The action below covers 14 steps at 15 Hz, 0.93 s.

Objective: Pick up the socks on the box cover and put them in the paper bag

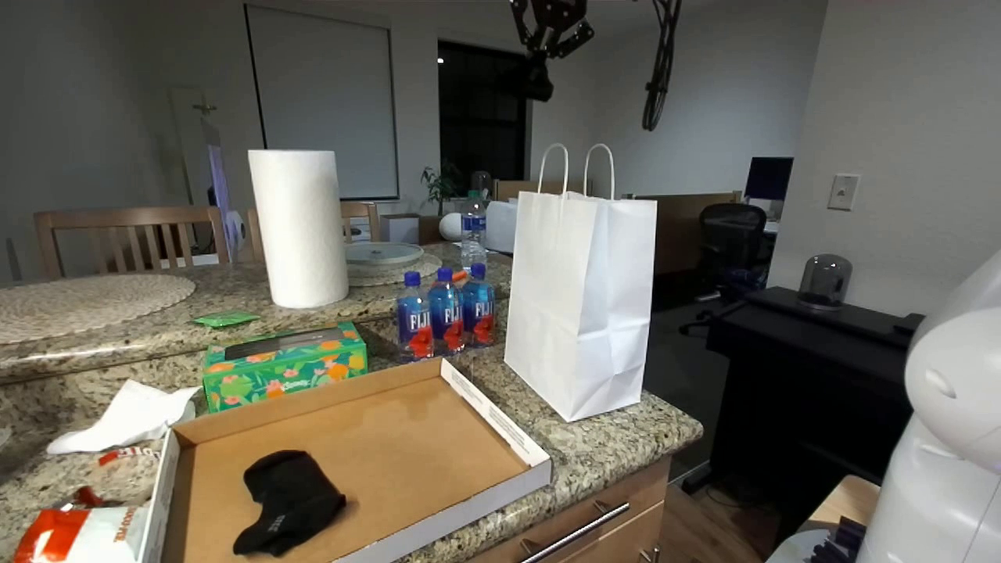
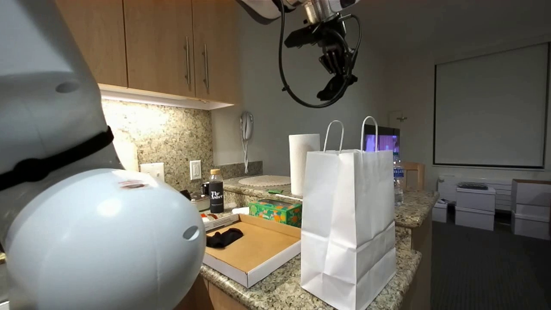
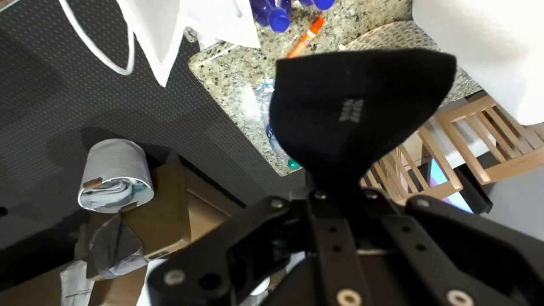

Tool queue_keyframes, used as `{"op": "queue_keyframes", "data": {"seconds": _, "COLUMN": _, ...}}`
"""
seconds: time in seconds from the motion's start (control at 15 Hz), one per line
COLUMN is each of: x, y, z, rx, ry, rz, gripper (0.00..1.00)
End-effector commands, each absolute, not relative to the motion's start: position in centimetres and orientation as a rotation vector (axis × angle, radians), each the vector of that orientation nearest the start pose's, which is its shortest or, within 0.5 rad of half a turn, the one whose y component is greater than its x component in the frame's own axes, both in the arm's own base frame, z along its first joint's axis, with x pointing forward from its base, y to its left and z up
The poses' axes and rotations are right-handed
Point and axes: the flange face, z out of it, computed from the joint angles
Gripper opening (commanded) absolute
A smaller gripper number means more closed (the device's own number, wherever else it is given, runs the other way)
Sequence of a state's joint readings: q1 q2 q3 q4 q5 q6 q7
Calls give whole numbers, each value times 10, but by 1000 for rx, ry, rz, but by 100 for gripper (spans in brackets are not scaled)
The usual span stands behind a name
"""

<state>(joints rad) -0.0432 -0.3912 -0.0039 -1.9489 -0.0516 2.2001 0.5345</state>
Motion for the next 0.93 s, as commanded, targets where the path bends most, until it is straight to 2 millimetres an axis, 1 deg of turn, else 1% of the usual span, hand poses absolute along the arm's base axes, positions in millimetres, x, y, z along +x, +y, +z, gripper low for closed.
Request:
{"op": "queue_keyframes", "data": {"seconds": 0.0, "x": 438, "y": -41, "z": 688, "rx": -2732, "ry": 809, "rz": -1006, "gripper": 6}}
{"op": "queue_keyframes", "data": {"seconds": 0.2, "x": 427, "y": -50, "z": 668, "rx": -2704, "ry": 879, "rz": -1040, "gripper": 6}}
{"op": "queue_keyframes", "data": {"seconds": 0.27, "x": 423, "y": -55, "z": 662, "rx": -2689, "ry": 929, "rz": -1068, "gripper": 6}}
{"op": "queue_keyframes", "data": {"seconds": 0.4, "x": 418, "y": -65, "z": 653, "rx": -2679, "ry": 966, "rz": -1079, "gripper": 6}}
{"op": "queue_keyframes", "data": {"seconds": 0.6, "x": 420, "y": -76, "z": 635, "rx": -2683, "ry": 1035, "rz": -1067, "gripper": 6}}
{"op": "queue_keyframes", "data": {"seconds": 0.67, "x": 422, "y": -79, "z": 628, "rx": -2696, "ry": 1050, "rz": -1039, "gripper": 6}}
{"op": "queue_keyframes", "data": {"seconds": 0.87, "x": 431, "y": -78, "z": 609, "rx": -2748, "ry": 1056, "rz": -968, "gripper": 6}}
